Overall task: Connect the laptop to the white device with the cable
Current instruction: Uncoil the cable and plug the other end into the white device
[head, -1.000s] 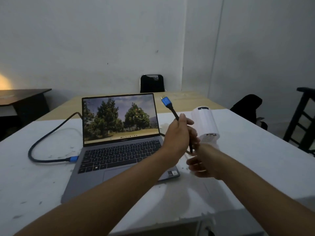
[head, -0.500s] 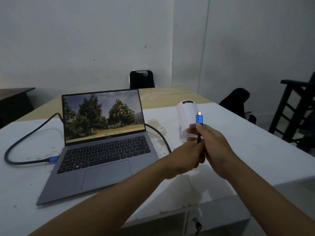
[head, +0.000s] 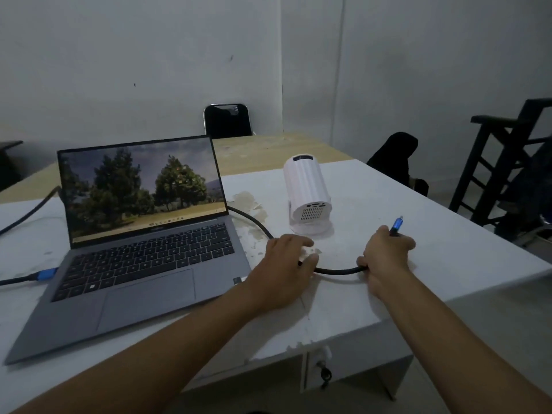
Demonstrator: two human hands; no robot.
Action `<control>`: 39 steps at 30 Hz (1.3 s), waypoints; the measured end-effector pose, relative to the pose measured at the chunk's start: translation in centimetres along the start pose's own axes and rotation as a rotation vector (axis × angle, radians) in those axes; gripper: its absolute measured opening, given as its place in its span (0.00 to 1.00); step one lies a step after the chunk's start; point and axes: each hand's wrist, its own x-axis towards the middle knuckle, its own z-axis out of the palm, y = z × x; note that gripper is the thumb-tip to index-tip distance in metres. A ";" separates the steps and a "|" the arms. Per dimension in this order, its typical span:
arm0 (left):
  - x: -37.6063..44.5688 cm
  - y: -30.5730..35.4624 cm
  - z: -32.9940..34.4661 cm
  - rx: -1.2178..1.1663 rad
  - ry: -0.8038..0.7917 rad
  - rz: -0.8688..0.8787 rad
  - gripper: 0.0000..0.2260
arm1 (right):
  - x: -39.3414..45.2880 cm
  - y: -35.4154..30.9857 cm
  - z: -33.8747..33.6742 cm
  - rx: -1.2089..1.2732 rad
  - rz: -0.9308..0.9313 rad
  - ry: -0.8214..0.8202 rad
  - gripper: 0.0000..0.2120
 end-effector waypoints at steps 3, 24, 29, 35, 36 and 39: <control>0.7 1.2 -0.2 -0.082 0.068 -0.059 0.19 | 0.2 0.8 0.3 -0.209 -0.174 -0.001 0.17; 10.9 0.3 -2.7 -0.744 0.259 -0.516 0.37 | -0.6 2.8 4.5 -0.205 -0.156 -0.364 0.17; 14.1 -2.6 -0.5 -0.848 0.179 -0.510 0.62 | 0.0 3.7 4.6 -0.251 -0.181 -0.362 0.18; 14.4 -2.8 -0.4 -0.836 0.030 -0.429 0.51 | 0.8 3.8 4.7 -0.329 -0.188 -0.367 0.19; 14.3 -2.9 -0.5 -0.840 0.027 -0.423 0.49 | 0.9 3.8 4.8 -0.340 -0.186 -0.368 0.19; 14.1 -2.9 -0.7 -0.825 0.032 -0.409 0.44 | 0.9 3.9 4.9 -0.331 -0.172 -0.377 0.19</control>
